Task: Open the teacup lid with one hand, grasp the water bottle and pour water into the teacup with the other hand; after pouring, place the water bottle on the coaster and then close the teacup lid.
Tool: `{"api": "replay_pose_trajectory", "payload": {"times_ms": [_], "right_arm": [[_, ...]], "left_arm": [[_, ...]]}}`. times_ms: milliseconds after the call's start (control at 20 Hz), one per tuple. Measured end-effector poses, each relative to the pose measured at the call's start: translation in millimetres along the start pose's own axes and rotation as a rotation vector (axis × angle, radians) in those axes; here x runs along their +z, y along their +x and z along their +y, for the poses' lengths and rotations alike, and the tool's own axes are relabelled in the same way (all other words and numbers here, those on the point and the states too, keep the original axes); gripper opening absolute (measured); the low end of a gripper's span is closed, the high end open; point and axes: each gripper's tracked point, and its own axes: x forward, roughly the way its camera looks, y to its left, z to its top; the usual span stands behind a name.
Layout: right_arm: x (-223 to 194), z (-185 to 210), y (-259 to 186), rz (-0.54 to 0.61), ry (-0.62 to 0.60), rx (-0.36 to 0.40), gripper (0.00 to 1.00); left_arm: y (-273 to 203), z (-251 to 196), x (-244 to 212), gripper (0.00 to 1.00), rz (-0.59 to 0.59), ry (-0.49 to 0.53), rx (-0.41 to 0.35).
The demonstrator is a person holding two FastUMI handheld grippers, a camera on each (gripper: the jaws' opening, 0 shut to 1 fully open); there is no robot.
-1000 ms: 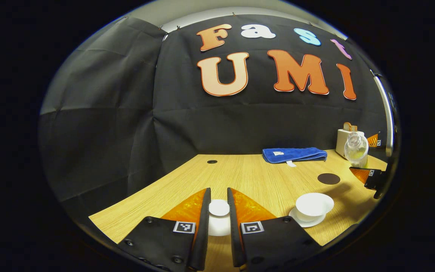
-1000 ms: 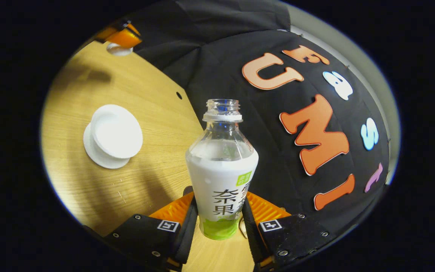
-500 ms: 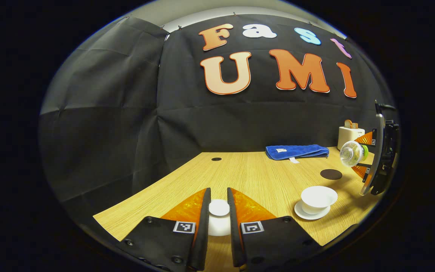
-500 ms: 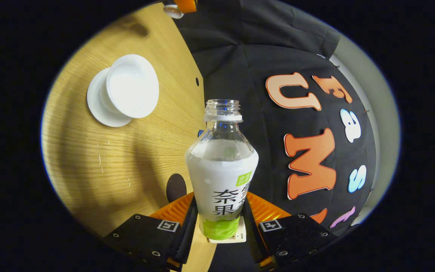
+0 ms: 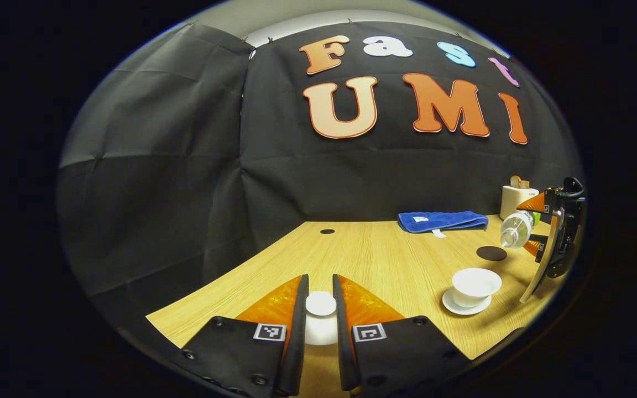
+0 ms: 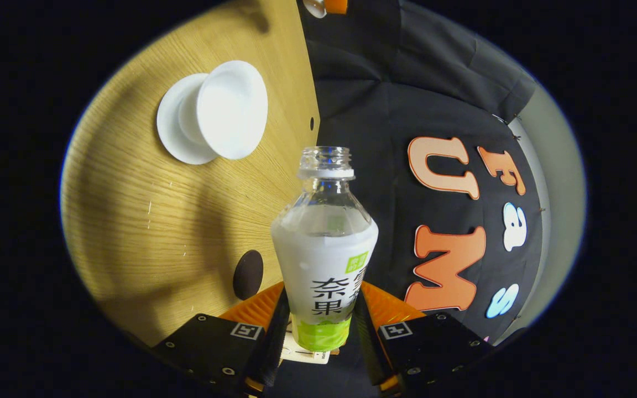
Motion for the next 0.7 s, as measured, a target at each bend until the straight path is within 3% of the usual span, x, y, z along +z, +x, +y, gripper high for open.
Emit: {"api": "replay_pose_trajectory", "payload": {"times_ms": [250,700], "right_arm": [[4,-28,6,-0.034,-0.121,-0.093,0.63],[4,-58,10,-0.052,-0.218,-0.195,0.63]], "left_arm": [[0,13,-3,0.29,0.006,-0.005,0.026],[-1,19,-5,0.30,0.002,-0.010,0.031]]}}
